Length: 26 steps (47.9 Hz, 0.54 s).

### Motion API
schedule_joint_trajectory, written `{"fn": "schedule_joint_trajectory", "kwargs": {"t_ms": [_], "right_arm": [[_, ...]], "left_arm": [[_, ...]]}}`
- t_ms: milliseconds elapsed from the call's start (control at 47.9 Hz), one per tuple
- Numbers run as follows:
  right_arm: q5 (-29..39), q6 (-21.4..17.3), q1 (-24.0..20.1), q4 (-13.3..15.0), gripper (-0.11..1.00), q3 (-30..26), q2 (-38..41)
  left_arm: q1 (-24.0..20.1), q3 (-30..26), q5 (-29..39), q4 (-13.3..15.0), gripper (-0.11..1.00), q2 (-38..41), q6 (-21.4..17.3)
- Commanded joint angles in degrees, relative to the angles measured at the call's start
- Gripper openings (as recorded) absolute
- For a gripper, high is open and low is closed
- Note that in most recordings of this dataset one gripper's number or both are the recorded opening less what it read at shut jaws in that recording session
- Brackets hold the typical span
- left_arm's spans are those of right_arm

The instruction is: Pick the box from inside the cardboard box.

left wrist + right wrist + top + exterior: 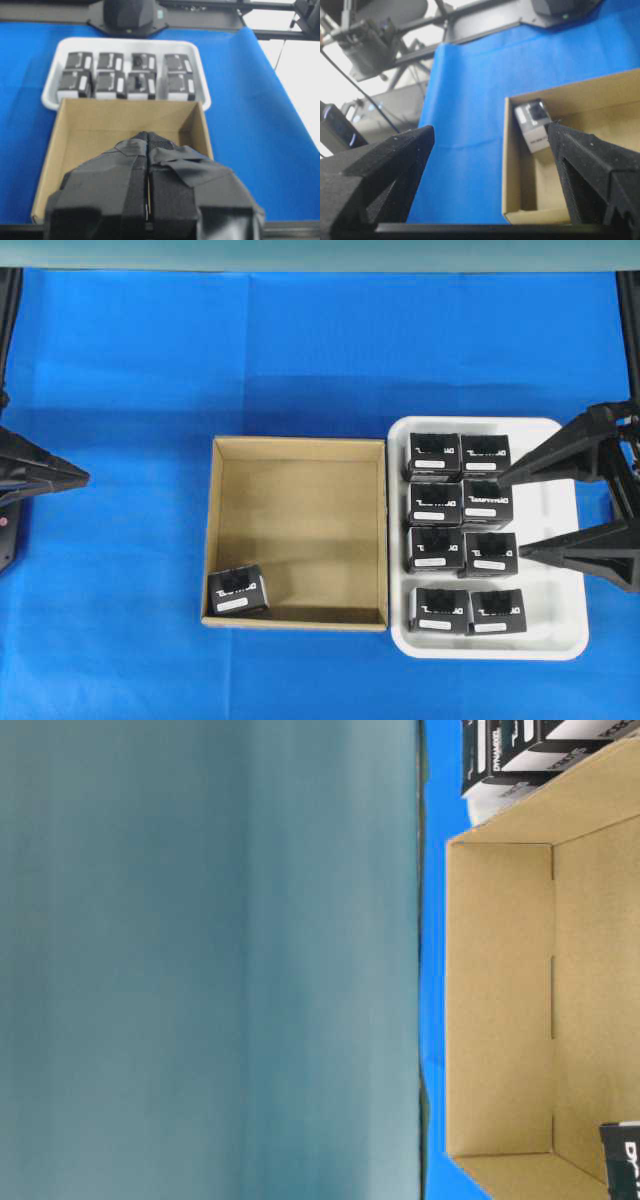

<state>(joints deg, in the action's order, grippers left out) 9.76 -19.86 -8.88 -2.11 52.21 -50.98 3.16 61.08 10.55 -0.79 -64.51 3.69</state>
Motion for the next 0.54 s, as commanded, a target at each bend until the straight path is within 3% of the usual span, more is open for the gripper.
{"fn": "schedule_joint_trajectory", "kwargs": {"t_ms": [0, 522], "right_arm": [[-0.3, -0.1, 0.1, -0.2, 0.98, 0.0, -0.7], [-2.4, 0.1, 0.5, -0.2, 0.98, 4.9, -4.0]], "left_arm": [[0.1, -0.9, -0.5, -0.2, -0.07, 0.5, -0.2], [0.1, -0.8, -0.4, -0.2, -0.07, 0.8, -0.3]]}}
